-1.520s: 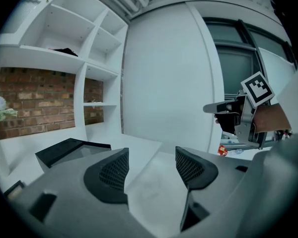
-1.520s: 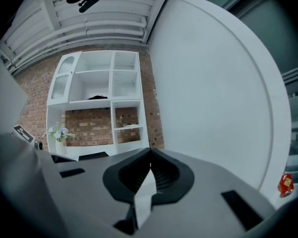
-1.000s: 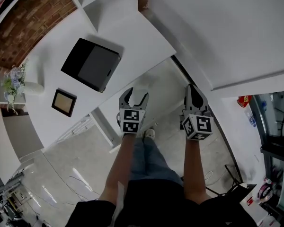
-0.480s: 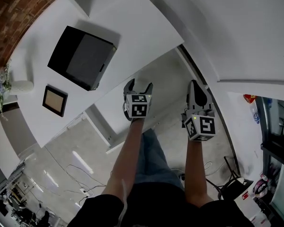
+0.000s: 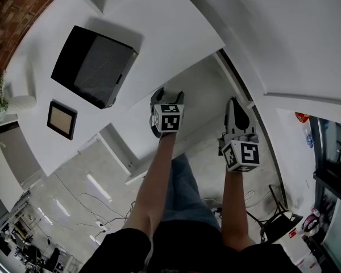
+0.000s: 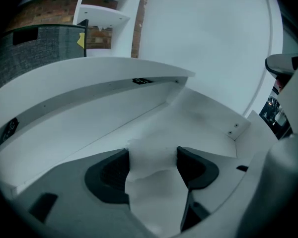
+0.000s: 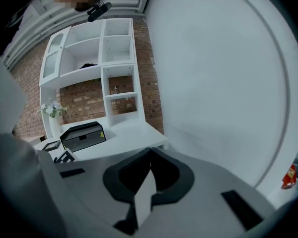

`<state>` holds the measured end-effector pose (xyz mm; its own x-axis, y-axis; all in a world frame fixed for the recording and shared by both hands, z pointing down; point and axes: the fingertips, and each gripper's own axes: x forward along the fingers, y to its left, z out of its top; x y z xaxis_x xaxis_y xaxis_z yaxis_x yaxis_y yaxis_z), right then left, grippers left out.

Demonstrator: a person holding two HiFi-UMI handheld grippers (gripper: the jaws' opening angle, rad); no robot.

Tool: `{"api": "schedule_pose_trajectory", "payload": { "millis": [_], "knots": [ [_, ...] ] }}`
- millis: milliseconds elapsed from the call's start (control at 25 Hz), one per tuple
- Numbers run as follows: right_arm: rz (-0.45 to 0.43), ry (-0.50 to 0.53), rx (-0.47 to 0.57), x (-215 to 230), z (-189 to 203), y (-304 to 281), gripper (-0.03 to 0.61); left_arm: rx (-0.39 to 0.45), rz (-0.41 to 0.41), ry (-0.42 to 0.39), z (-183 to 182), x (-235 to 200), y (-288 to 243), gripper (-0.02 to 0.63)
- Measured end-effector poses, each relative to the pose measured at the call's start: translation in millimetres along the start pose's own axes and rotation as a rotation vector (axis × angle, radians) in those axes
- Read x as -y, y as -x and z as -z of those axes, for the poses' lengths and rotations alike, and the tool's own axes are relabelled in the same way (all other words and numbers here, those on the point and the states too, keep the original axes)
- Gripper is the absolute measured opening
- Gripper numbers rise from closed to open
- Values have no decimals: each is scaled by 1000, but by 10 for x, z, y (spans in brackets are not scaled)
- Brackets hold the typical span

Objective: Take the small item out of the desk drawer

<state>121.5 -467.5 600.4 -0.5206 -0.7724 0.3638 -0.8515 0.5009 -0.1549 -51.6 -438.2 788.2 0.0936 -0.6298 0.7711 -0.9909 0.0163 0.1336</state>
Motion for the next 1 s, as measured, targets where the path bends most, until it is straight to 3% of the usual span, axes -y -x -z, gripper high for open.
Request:
{"api": "schedule_pose_trajectory", "payload": {
  "millis": [640, 800, 1000],
  "knots": [
    [4, -15, 5, -44, 8, 79, -2, 37, 71, -40, -75, 260, 215, 271],
    [21, -12, 30, -25, -142, 183, -2, 96, 107, -63, -306, 442, 554, 271],
    [49, -20, 91, -24, -446, 336, -2, 250, 147, -111, -861, 610, 1173, 270]
  ]
}}
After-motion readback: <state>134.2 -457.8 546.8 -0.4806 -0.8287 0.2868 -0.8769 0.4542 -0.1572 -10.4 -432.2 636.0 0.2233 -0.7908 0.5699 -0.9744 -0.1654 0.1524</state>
